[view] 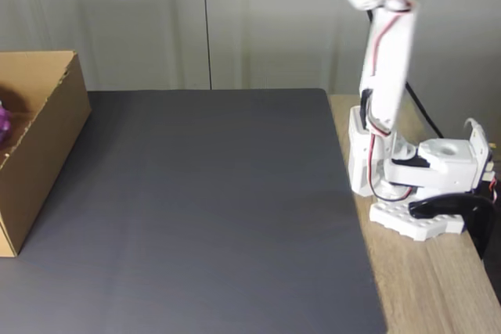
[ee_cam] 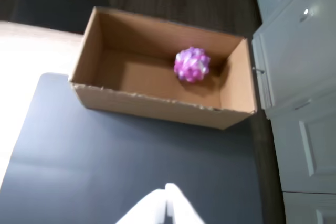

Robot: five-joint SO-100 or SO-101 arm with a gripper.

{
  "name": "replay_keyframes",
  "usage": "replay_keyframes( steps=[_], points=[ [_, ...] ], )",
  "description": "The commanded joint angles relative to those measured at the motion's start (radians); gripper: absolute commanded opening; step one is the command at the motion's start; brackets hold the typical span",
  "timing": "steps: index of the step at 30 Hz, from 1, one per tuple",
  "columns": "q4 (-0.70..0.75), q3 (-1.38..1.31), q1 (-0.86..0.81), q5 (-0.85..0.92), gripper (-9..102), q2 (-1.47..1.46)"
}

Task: Grasp a ball and put it in the box.

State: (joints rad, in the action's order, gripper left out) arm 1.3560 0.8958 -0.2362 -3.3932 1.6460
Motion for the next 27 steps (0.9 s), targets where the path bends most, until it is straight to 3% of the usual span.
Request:
replay_keyframes(
  steps=[1, 15, 27],
  points=[
    [-0.109, 0.258, 0.021, -0.008, 0, 0.19],
    [-0.365, 1.088, 0.091, 0.006, 0, 0.68],
    [-0.454, 1.497, 0.021, 0.012, 0, 0.939]
  ],
)
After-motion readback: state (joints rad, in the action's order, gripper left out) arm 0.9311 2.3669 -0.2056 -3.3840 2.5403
